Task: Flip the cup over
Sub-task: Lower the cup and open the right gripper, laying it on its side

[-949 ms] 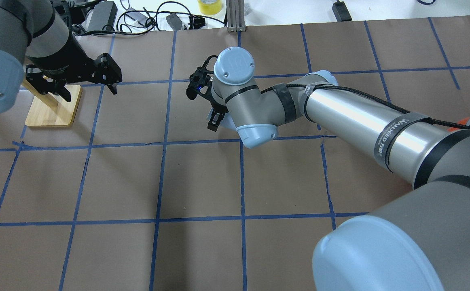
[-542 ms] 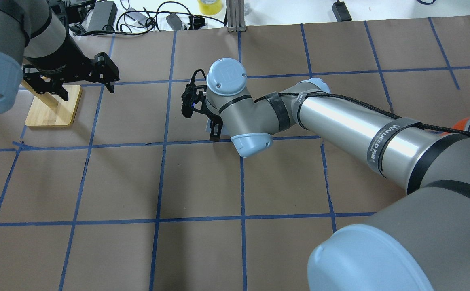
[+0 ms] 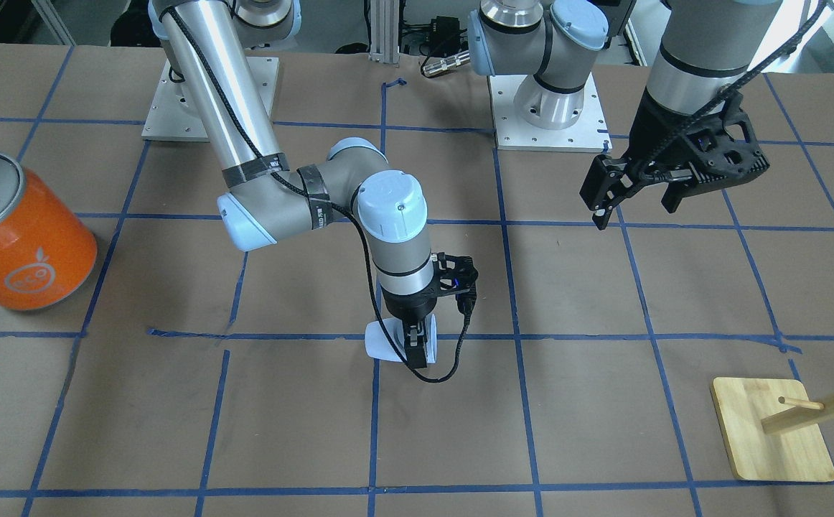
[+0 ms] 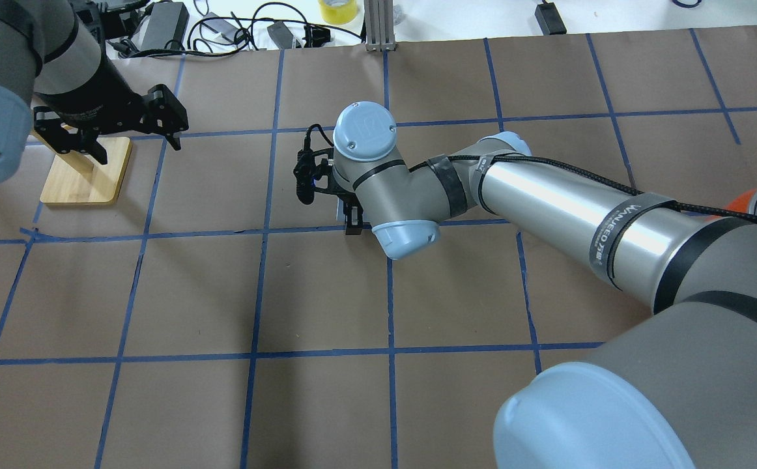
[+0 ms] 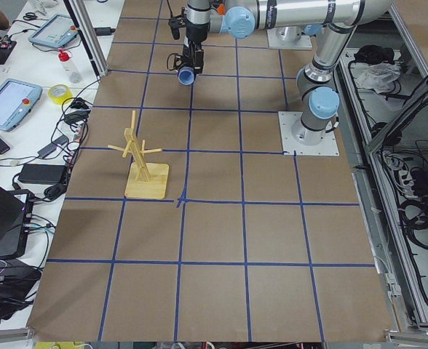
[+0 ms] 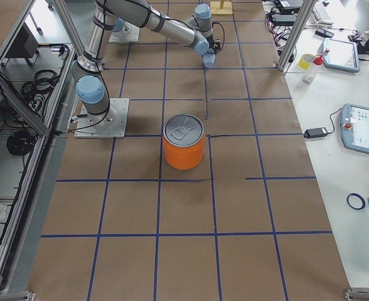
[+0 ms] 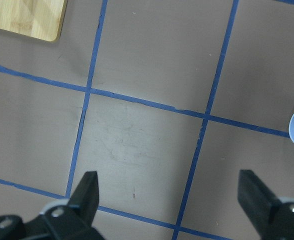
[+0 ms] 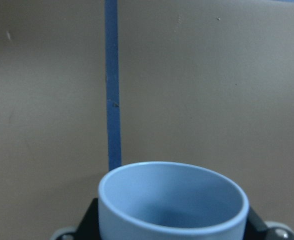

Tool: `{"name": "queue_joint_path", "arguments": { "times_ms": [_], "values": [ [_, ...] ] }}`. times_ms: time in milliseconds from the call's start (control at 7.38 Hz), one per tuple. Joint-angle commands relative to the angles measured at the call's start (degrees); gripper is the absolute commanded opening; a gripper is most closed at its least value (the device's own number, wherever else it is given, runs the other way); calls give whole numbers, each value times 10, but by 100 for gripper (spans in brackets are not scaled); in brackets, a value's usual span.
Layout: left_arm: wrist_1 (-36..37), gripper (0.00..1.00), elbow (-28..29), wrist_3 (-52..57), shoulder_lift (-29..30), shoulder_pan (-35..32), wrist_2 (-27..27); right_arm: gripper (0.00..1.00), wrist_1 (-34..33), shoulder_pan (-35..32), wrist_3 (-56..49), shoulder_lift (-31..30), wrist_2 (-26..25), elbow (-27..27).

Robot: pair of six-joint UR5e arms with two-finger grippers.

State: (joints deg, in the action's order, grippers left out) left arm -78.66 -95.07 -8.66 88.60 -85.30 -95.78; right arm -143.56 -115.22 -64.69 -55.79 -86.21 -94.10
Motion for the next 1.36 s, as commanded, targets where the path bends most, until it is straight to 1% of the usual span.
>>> {"name": "queue_joint_path", "arguments": {
  "times_ms": [0, 136, 271, 407, 678, 949, 1085, 1220],
  "values": [
    [8, 100, 1, 5, -3, 11, 1, 48, 1, 0, -1, 3, 1, 1],
    [8, 100, 1, 6, -4, 13, -3, 80, -2, 0, -2, 6, 2, 1],
    [8, 100, 0, 6, -6, 19, 2, 92, -6, 0, -1, 9, 0, 1],
    [6, 100, -2, 5, -4, 15, -3, 100, -6, 0, 1, 9, 0, 1],
    [8, 100, -1, 12, -7, 33, 1, 100, -4, 0, 1, 8, -3, 1],
    [7, 100, 2, 13, -6, 34, -5, 100, -3, 2, 0, -5, -11, 11],
    [1, 100, -2, 13, -10, 33, -5, 100, 6, 5, 3, -23, -10, 10],
    [2, 100, -5, 12, -4, 31, -5, 100, 28, 12, 8, -43, -9, 11]
  ]
}}
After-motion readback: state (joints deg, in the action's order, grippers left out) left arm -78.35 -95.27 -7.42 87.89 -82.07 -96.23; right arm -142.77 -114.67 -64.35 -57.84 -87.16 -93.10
